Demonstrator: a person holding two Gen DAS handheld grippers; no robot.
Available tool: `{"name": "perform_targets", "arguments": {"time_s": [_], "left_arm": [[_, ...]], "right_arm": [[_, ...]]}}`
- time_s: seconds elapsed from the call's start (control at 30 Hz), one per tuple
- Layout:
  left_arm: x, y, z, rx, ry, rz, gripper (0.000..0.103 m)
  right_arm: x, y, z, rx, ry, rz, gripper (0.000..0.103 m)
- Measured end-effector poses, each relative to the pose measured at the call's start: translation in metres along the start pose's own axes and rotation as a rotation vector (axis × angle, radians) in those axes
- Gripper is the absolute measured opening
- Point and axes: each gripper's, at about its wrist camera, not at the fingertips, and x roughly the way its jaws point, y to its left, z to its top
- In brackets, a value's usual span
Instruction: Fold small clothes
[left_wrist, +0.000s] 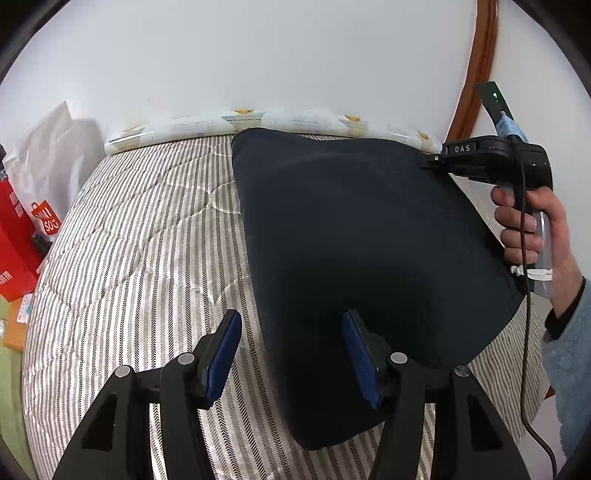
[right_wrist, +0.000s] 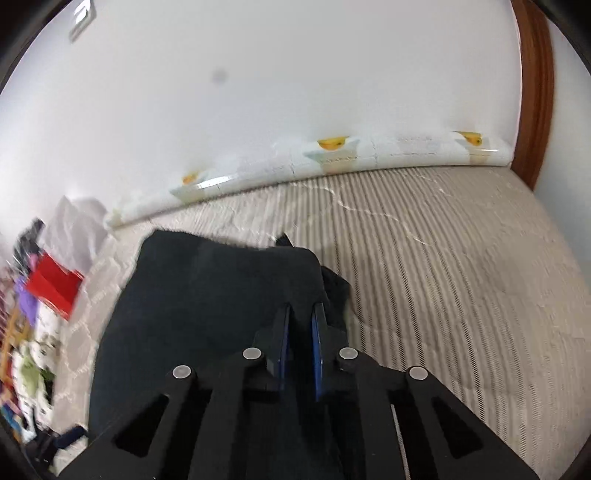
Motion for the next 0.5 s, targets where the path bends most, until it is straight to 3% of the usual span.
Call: {"name": "perform_targets", "arguments": {"time_s": [0.1, 0.23, 0.5], "left_arm": [[-0.001, 0.001, -0.002, -0.010, 0.004, -0.018, 0.055], [-0.004, 0.003, -0.009, -0.025, 0.012, -0.046, 0.055], [-0.010, 0.002, -0.023, -0.031, 0.010, -0.082, 0.055]], "right_arm": [[-0.025, -0.005, -0.011, 0.000, -0.039, -0.033, 0.018], [-0.054, -0.019, -0.034, 0.020, -0.029, 0.025, 0.043], [-0.067, -0.038, -0.098, 0.057, 0.034, 0.117, 0.045]]}}
